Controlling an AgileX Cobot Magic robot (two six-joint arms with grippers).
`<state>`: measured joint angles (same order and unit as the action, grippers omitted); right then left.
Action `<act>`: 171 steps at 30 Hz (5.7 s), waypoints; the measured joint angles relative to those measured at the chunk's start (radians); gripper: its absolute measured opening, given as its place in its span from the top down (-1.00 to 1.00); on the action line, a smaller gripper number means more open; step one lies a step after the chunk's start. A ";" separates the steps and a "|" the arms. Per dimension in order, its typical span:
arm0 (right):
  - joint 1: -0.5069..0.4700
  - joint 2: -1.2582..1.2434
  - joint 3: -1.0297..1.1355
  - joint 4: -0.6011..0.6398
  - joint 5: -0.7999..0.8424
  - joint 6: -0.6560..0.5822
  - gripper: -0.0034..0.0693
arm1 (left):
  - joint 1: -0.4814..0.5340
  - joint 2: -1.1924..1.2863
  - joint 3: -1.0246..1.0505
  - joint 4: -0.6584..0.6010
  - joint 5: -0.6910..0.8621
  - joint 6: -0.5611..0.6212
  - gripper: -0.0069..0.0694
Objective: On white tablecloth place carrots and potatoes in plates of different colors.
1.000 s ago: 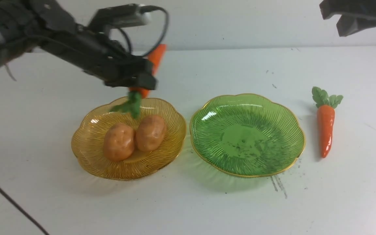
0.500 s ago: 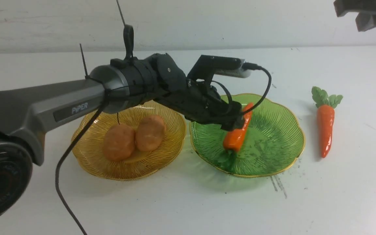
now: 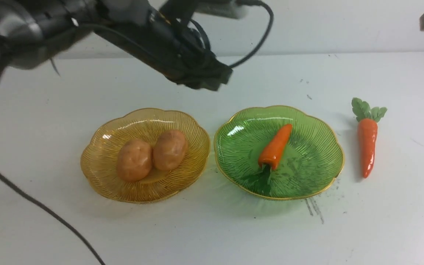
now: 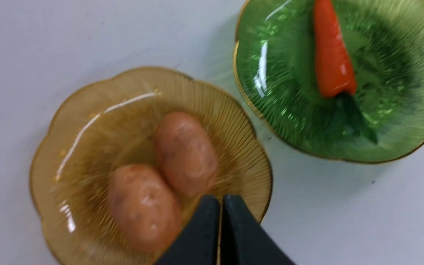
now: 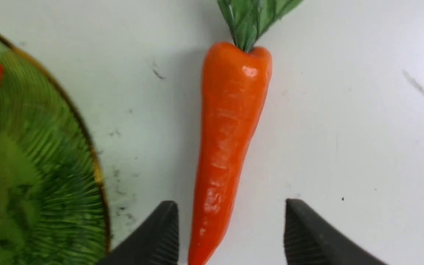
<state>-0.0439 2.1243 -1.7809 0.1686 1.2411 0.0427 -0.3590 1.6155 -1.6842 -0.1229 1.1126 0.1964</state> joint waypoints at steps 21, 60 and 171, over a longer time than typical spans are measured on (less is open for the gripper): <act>0.080 0.096 -0.160 -0.073 -0.013 0.020 0.26 | 0.000 -0.102 0.049 0.158 0.083 -0.085 0.83; 0.308 -0.493 0.001 -0.072 -0.001 0.007 -0.29 | 0.000 -0.141 0.055 0.153 0.137 -0.088 0.83; 0.308 -2.136 1.292 -0.352 -0.963 0.150 0.95 | 0.337 -1.629 1.711 0.132 -0.734 -0.102 0.83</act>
<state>0.2642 -0.0116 -0.4884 -0.1835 0.2778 0.1932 -0.0217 -0.0138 0.0272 0.0089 0.3789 0.0949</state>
